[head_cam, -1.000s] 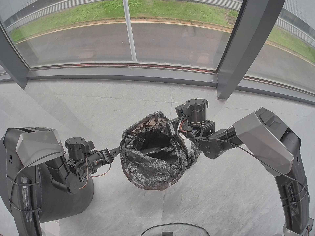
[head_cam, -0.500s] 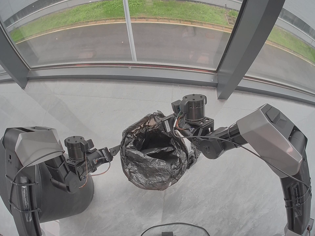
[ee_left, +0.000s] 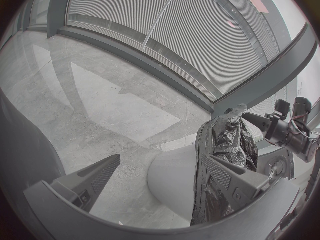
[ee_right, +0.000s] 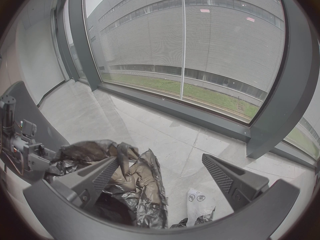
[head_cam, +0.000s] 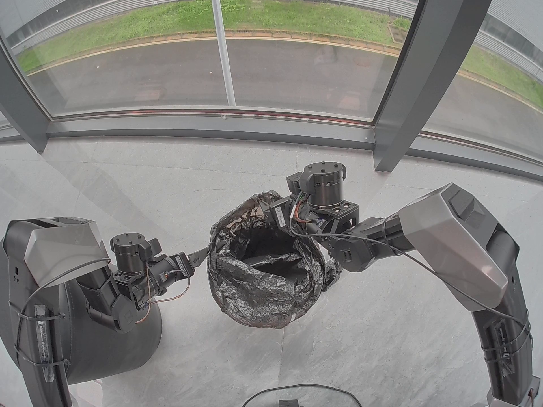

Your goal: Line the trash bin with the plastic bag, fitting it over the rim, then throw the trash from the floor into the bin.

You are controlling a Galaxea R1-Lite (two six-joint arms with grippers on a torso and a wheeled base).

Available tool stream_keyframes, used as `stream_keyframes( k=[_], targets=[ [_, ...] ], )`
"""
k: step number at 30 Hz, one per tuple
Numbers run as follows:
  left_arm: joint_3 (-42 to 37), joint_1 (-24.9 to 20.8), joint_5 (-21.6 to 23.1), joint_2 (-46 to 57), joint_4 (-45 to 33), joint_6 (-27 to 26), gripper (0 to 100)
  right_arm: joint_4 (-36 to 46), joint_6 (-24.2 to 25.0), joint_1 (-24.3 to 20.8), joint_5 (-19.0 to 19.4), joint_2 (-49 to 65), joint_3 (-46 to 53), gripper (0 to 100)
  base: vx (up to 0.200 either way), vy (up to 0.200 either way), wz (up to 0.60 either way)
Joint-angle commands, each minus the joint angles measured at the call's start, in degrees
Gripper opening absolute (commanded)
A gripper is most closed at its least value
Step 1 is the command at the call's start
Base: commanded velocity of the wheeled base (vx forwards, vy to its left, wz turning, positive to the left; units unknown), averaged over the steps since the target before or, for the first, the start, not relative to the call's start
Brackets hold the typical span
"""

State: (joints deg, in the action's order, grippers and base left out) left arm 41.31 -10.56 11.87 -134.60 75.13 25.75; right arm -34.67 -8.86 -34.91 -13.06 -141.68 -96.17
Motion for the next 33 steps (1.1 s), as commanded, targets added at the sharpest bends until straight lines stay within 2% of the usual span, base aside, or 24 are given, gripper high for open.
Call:
stream_keyframes(
  k=[1,9,18,24,33],
  targets=[
    [0.0,-0.2,0.0,0.0,0.0,0.1,100,1.4,0.0,2.0,0.0,-7.0,-5.9,100,0.0,0.0,0.0],
    [0.0,-0.3,0.0,0.0,0.1,0.1,100,3.2,0.3,3.7,-0.2,-12.4,-12.9,100,0.0,0.0,0.0],
    [-0.1,-0.3,0.0,0.2,0.2,0.1,100,4.4,0.6,4.2,-0.6,-12.5,-15.4,100,0.0,0.0,0.0],
    [-0.4,-0.1,-0.1,1.4,0.1,0.1,100,4.2,1.9,3.1,-2.3,-9.5,-14.3,100,0.0,0.0,0.0],
    [-5.5,-0.3,0.1,10.1,0.1,0.2,100,3.7,2.0,-2.4,-2.9,0.4,-4.2,100,0.0,0.0,0.0]
  ],
)
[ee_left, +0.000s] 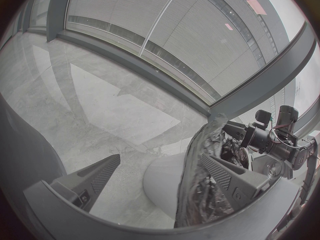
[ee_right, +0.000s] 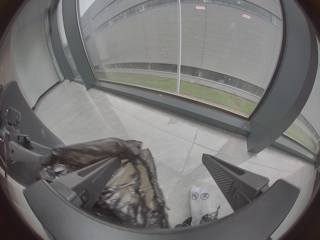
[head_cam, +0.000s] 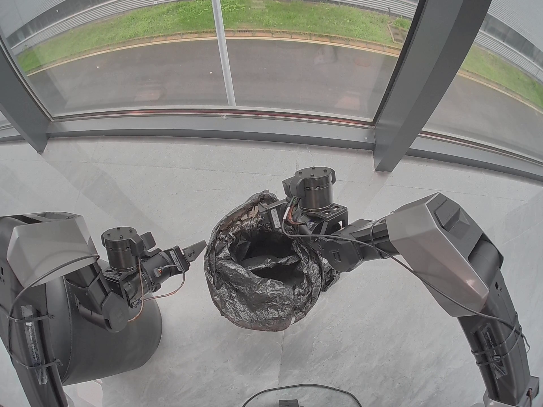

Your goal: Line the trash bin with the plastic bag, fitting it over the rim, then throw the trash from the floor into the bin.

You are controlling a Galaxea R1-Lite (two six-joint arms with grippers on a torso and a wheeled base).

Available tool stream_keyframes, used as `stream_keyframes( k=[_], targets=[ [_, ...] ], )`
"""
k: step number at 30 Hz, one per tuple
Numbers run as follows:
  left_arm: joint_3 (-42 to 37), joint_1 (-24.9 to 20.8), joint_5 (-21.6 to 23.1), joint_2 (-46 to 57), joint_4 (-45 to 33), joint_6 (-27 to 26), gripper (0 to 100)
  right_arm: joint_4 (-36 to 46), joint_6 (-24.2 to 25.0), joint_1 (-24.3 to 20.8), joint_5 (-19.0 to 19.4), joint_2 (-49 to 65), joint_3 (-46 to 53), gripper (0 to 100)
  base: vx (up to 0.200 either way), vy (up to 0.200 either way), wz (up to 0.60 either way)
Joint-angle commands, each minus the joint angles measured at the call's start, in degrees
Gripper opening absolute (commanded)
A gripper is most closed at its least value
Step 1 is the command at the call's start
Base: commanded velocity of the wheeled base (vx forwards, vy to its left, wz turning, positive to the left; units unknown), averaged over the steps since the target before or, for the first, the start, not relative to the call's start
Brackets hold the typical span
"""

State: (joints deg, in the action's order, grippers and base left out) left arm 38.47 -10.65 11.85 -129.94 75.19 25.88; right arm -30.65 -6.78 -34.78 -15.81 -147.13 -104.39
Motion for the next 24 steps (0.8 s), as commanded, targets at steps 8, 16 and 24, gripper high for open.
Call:
stream_keyframes(
  k=[8,16,24],
  targets=[
    [-5.3,-1.7,0.4,10.8,-0.3,0.0,100,-0.5,0.4,-5.6,-0.3,12.0,15.3,100,0.0,0.0,0.0],
    [-4.3,-3.1,0.7,11.6,-0.6,-0.1,100,-8.8,1.9,-4.9,-0.4,14.3,24.5,100,0.0,0.0,0.0],
    [2.6,-4.1,1.0,7.0,-1.5,-3.1,100,-12.5,4.2,0.8,-0.4,21.3,33.2,100,0.0,0.0,0.0]
  ],
)
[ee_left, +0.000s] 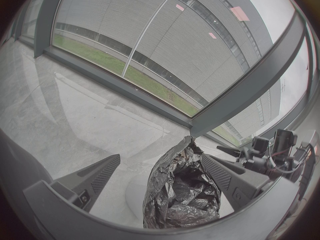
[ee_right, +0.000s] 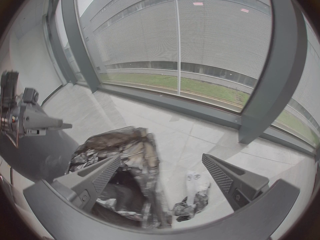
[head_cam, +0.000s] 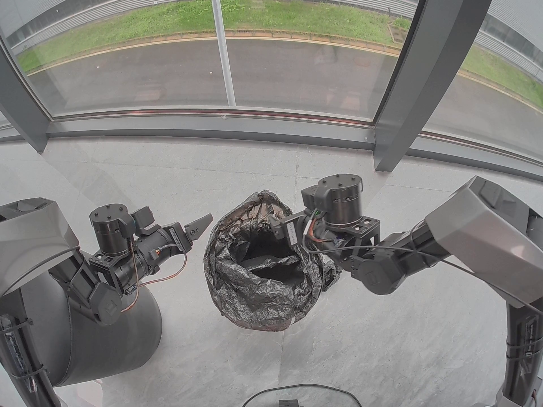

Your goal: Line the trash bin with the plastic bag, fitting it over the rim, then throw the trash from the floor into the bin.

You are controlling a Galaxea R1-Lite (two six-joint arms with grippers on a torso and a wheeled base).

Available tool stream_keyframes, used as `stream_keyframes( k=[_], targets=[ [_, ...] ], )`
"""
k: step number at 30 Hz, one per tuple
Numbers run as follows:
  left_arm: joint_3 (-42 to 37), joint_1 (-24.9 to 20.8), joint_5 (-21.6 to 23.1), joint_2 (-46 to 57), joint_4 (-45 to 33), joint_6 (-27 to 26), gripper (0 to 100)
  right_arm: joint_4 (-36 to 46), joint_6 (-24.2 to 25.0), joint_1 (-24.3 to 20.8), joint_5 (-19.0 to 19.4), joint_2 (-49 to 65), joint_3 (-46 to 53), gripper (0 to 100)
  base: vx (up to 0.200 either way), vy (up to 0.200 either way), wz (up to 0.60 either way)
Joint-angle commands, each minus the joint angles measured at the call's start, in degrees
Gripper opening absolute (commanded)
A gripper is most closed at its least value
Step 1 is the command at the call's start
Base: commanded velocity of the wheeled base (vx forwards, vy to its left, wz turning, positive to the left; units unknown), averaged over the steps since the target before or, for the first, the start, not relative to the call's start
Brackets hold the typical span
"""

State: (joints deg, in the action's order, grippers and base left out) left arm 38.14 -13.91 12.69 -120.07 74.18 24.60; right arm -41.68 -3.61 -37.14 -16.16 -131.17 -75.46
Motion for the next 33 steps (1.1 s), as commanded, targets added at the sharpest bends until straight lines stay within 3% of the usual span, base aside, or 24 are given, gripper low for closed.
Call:
stream_keyframes(
  k=[1,12,26,33],
  targets=[
    [3.1,-0.9,0.1,-3.4,-0.5,-2.7,100,-1.7,1.1,3.8,0.0,6.2,5.0,100,0.0,0.0,0.0],
    [7.3,-1.9,0.1,-8.2,-2.0,-5.4,100,-3.4,4.8,9.2,0.8,10.1,10.1,100,0.0,0.0,0.0],
    [16.0,-1.4,-0.1,-12.3,-7.8,-5.4,100,-8.0,5.9,10.1,0.9,9.3,13.9,100,0.0,0.0,0.0],
    [19.5,1.4,-0.6,-14.9,-9.8,-5.4,100,-8.2,6.2,10.3,0.9,8.9,14.7,100,0.0,0.0,0.0]
  ],
)
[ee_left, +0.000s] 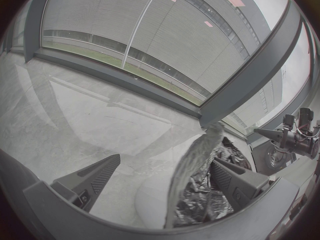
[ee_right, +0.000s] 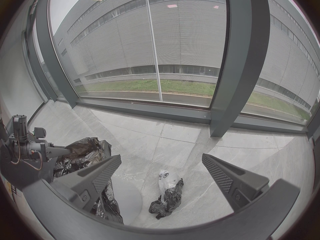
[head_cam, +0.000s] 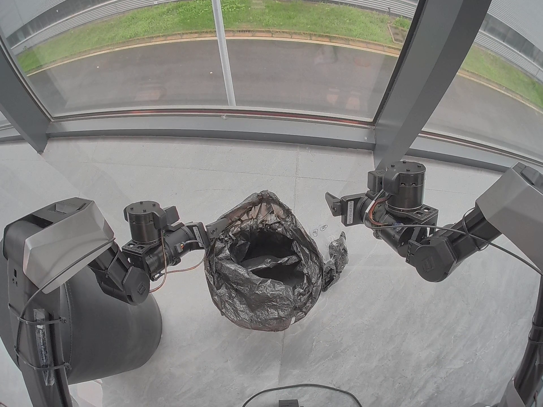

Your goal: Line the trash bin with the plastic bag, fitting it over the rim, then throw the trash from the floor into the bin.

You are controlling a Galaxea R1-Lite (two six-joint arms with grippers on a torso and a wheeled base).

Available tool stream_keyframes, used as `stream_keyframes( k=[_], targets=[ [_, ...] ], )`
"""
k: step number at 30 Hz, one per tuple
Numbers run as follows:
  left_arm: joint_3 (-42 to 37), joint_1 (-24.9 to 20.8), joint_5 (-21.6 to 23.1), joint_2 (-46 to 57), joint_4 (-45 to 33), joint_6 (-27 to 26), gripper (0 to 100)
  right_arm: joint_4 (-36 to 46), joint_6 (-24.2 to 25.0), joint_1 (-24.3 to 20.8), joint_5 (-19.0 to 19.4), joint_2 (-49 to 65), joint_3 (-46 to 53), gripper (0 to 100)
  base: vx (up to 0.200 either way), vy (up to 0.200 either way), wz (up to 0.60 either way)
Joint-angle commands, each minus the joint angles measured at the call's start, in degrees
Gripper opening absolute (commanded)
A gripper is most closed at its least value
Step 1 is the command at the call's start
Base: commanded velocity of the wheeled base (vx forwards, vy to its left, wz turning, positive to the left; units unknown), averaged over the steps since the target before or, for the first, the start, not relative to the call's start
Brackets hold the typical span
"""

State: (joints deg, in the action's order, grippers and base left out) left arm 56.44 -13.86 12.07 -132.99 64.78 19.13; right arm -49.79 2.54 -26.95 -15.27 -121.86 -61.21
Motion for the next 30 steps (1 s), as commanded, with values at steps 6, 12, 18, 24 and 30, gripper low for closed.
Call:
stream_keyframes(
  k=[6,12,18,24,30],
  targets=[
    [1.5,3.0,0.0,-1.9,-0.4,0.0,100,0.0,0.0,0.1,0.0,-1.0,0.6,100,0.0,0.0,0.0],
    [1.1,3.2,0.0,-2.9,-0.7,0.0,100,-0.1,0.2,-0.2,0.0,-1.8,0.6,100,0.0,0.0,0.0],
    [0.2,3.2,-0.1,-5.3,0.0,0.2,100,-1.1,0.1,-0.4,0.0,-2.3,1.0,100,0.0,0.0,0.0],
    [-1.0,3.2,-0.2,-7.1,1.2,0.1,100,-4.0,-0.2,-0.4,0.0,-3.9,1.5,100,0.0,0.0,0.0],
    [-1.5,3.3,-0.2,-7.5,1.4,0.1,100,-3.9,-0.2,-1.2,0.0,-3.7,1.7,100,0.0,0.0,0.0]
  ],
)
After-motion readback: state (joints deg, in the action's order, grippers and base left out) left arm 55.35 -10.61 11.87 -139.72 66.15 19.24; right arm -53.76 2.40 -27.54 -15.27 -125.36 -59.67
